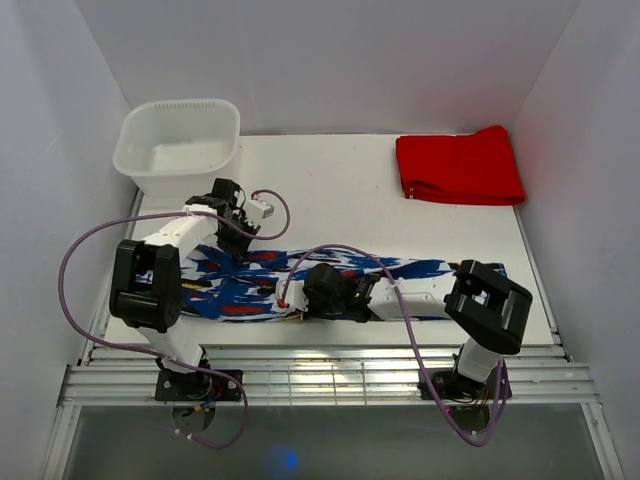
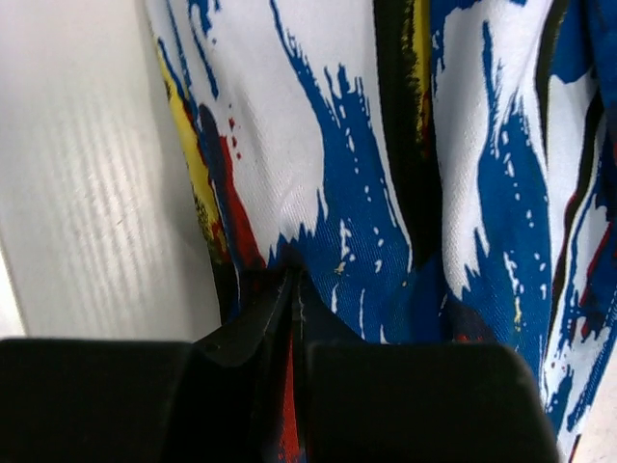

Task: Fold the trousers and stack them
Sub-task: Fold the trousers

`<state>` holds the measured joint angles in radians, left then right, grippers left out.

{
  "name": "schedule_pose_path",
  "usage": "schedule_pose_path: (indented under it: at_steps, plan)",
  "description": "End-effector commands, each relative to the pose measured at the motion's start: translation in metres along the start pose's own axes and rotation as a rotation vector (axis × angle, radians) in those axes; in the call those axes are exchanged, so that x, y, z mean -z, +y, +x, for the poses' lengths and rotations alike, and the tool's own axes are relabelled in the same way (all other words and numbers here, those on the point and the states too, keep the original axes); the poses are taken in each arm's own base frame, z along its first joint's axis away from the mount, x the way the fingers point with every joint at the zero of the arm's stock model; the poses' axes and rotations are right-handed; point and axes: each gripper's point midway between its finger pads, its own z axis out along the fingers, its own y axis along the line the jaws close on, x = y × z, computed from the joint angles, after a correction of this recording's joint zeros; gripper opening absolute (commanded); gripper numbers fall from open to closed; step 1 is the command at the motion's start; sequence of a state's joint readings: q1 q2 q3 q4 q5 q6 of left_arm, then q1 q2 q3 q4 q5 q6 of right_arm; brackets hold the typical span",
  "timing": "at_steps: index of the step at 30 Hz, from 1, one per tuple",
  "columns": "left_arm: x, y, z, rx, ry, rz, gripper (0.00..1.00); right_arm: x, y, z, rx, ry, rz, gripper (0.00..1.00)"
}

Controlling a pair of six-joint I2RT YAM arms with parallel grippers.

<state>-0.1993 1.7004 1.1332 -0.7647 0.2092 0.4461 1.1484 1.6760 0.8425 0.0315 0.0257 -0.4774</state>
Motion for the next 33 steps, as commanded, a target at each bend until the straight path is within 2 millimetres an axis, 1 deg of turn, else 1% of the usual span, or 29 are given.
schedule_pose_path:
  at_steps: [1,5,7,9,10,11,13,15,17,18,19,20,21,23,24,25,26,27,28,29,30,31,32,33]
  plan:
    - [0.036,0.014,-0.032,0.001,-0.14,-0.088,0.0,-0.013,0.017,0.064,-0.038,0.225,-0.027,0.08]
    - [0.065,0.038,-0.058,0.01,-0.263,-0.189,0.0,-0.014,0.03,0.076,-0.042,0.255,-0.076,0.08]
    - [0.078,0.049,-0.068,0.014,-0.314,-0.239,0.0,-0.015,0.033,0.075,-0.038,0.258,-0.094,0.08]
    - [0.086,0.059,-0.081,0.008,-0.364,-0.283,0.0,-0.015,0.037,0.077,-0.035,0.267,-0.12,0.08]
    - [0.087,0.066,-0.083,0.009,-0.369,-0.314,0.0,-0.015,0.039,0.077,-0.035,0.266,-0.132,0.08]
    - [0.089,0.072,-0.091,0.005,-0.393,-0.34,0.0,-0.014,0.04,0.077,-0.035,0.266,-0.141,0.08]
    - [0.093,0.085,-0.097,0.013,-0.413,-0.384,0.0,-0.012,0.043,0.077,-0.031,0.272,-0.155,0.08]
    - [0.092,0.097,-0.105,0.012,-0.44,-0.411,0.0,-0.009,0.051,0.075,-0.036,0.257,-0.198,0.08]
    - [0.088,0.106,-0.108,0.018,-0.439,-0.44,0.0,-0.007,0.058,0.075,-0.038,0.257,-0.235,0.08]
    - [0.083,0.114,-0.113,0.026,-0.447,-0.452,0.0,-0.006,0.061,0.074,-0.038,0.255,-0.25,0.08]
    - [0.079,0.118,-0.115,0.04,-0.447,-0.457,0.03,-0.005,0.067,0.073,-0.04,0.256,-0.282,0.08]
    - [0.079,0.126,-0.119,0.052,-0.459,-0.475,0.12,-0.005,0.069,0.074,-0.043,0.26,-0.294,0.08]
    - [0.072,0.134,-0.125,0.063,-0.459,-0.475,0.2,-0.004,0.071,0.072,-0.045,0.256,-0.305,0.08]
    - [0.073,0.145,-0.134,0.107,-0.482,-0.48,0.45,-0.002,0.074,0.071,-0.041,0.252,-0.323,0.08]
    - [0.074,0.151,-0.138,0.123,-0.491,-0.483,0.52,-0.001,0.074,0.07,-0.041,0.249,-0.328,0.08]
    - [0.081,0.16,-0.151,0.135,-0.519,-0.492,0.56,-0.001,0.073,0.066,-0.038,0.24,-0.331,0.08]
    - [0.087,0.165,-0.155,0.156,-0.537,-0.489,0.63,0.001,0.074,0.062,-0.042,0.234,-0.343,0.08]
    - [0.091,0.167,-0.16,0.161,-0.55,-0.486,0.66,0.002,0.075,0.06,-0.044,0.23,-0.347,0.08]
    - [0.107,0.171,-0.171,0.164,-0.587,-0.491,0.69,0.004,0.071,0.051,-0.046,0.208,-0.344,0.08]
    - [0.113,0.173,-0.167,0.185,-0.583,-0.471,0.71,0.008,0.067,0.042,-0.056,0.184,-0.334,0.15]
    - [0.119,0.165,-0.17,0.175,-0.596,-0.422,0.72,0.012,0.064,0.038,-0.063,0.176,-0.335,0.22]
    - [0.139,0.16,-0.175,0.164,-0.63,-0.401,0.72,0.016,0.054,0.028,-0.088,0.142,-0.332,0.53]
    - [0.141,0.151,-0.16,0.174,-0.598,-0.333,0.72,0.026,0.044,0.015,-0.106,0.098,-0.32,0.66]
    - [0.153,0.133,-0.156,0.146,-0.629,-0.231,0.72,0.039,0.025,0.003,-0.151,0.044,-0.31,0.8]
